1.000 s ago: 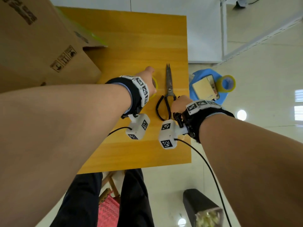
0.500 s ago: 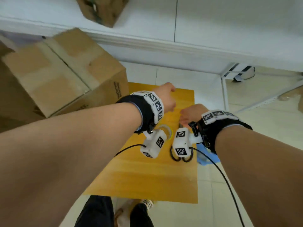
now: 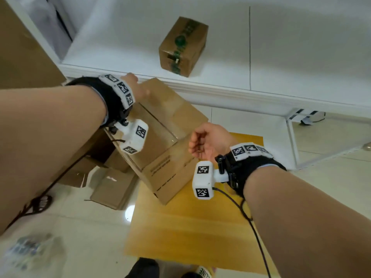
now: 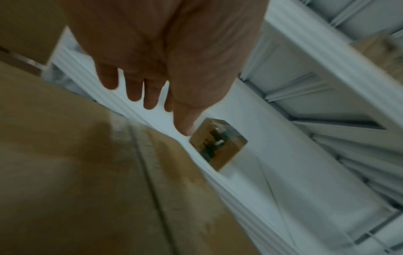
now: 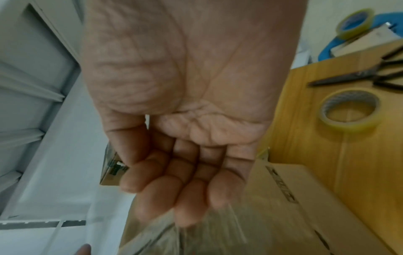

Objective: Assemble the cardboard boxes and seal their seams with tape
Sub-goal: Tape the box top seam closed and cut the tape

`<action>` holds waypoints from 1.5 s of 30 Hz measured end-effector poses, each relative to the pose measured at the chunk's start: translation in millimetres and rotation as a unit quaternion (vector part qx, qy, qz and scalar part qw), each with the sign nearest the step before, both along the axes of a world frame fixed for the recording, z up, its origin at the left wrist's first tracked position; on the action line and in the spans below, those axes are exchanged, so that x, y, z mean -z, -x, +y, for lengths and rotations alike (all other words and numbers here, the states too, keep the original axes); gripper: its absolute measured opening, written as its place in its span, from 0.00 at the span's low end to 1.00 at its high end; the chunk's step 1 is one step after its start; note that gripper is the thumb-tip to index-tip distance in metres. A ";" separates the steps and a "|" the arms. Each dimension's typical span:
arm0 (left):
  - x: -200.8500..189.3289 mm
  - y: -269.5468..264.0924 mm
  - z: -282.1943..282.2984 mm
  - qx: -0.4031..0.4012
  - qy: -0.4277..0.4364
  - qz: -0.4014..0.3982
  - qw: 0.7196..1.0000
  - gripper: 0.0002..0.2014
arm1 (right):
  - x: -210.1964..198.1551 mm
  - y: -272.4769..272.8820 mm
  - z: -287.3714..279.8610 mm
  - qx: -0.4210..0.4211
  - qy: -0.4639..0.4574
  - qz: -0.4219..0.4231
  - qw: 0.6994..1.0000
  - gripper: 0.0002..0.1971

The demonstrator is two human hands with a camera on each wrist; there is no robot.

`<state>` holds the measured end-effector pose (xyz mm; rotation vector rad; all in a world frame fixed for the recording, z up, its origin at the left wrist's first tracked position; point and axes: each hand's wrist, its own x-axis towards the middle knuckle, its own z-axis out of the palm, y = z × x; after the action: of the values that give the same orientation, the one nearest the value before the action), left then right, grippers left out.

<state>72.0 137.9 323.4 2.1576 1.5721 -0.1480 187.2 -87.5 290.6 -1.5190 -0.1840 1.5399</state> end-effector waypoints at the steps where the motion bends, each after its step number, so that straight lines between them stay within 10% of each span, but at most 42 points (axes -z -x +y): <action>1: 4.5 8.1 7.0 0.014 0.001 0.048 0.999 0.40 | 3.0 6.4 2.1 -0.005 -0.005 0.011 1.000 0.16; 5: 14.3 30.7 21.9 0.069 -0.014 0.119 0.990 0.45 | 8.1 22.5 9.0 -0.010 -0.021 0.038 0.999 0.15; 10: 83.6 60.8 89.6 0.060 0.029 0.132 0.989 0.75 | 21.6 32.8 11.5 0.043 -0.013 0.033 0.998 0.14; 16: 42.9 62.7 53.4 0.083 0.072 0.127 0.986 0.49 | 49.3 48.2 15.8 0.122 0.036 0.012 0.992 0.17; 24: 46.0 65.5 55.7 0.082 0.120 0.081 0.986 0.45 | 51.1 56.8 24.7 0.171 0.192 -0.046 0.965 0.18; 30: 40.9 64.1 57.3 0.145 0.120 0.103 0.977 0.55 | 32.1 51.7 27.9 0.257 0.085 0.020 0.962 0.16; 36: 44.0 66.6 61.4 0.142 0.123 0.075 0.979 0.56 | 68.3 54.3 24.8 0.122 0.187 -0.055 0.973 0.06; 45: 41.4 63.7 63.9 0.049 0.141 0.010 0.989 0.68 | 39.2 21.8 31.3 0.174 0.185 -0.188 0.949 0.25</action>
<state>8.3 201.8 282.0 2.0147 1.3644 -0.3991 165.4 -56.2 251.4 -2.0133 0.1628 1.0297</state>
